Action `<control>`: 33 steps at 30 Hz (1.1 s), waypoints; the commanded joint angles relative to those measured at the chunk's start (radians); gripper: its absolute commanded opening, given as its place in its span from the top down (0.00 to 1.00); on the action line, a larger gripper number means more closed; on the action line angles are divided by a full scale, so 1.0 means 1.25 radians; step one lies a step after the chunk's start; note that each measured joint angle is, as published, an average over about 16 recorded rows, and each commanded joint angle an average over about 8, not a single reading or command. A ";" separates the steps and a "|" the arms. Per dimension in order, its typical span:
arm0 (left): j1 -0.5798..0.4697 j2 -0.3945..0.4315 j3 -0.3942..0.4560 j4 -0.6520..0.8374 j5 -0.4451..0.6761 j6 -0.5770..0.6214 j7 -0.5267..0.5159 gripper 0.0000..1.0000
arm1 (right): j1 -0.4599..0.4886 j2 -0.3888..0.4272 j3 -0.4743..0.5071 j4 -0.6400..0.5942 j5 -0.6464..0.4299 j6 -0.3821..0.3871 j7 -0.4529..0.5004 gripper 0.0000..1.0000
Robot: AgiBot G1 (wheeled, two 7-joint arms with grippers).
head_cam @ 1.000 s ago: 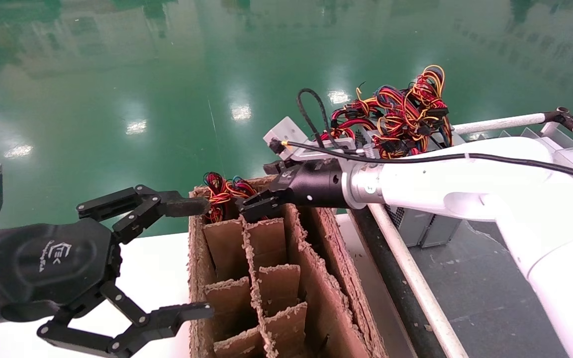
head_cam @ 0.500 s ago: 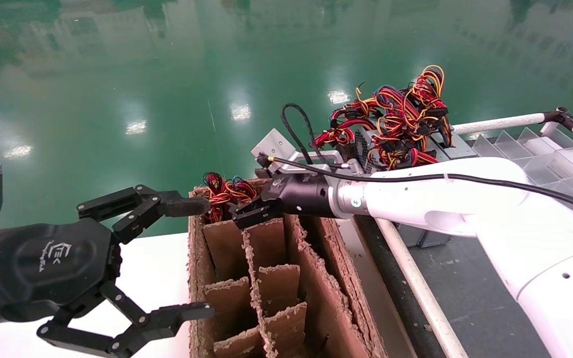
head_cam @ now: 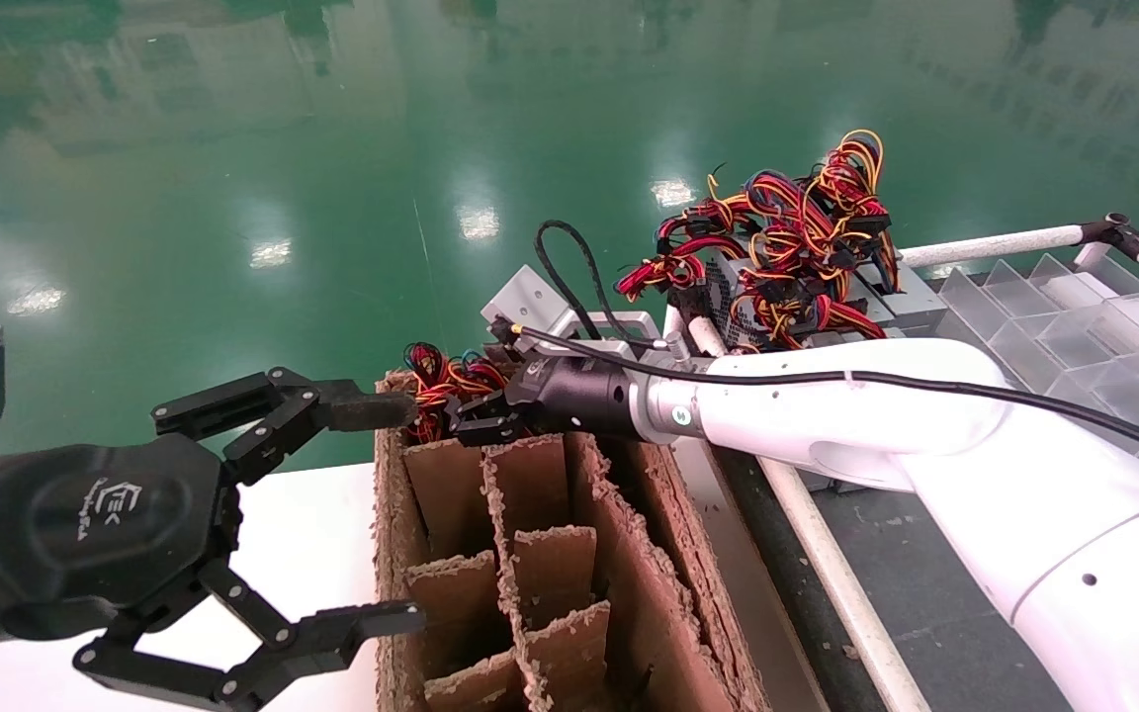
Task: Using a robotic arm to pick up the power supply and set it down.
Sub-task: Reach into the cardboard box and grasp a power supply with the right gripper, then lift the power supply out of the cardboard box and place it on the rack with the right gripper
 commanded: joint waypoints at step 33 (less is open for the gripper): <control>0.000 0.000 0.000 0.000 0.000 0.000 0.000 0.00 | 0.027 0.006 -0.128 -0.046 0.177 0.069 -0.045 1.00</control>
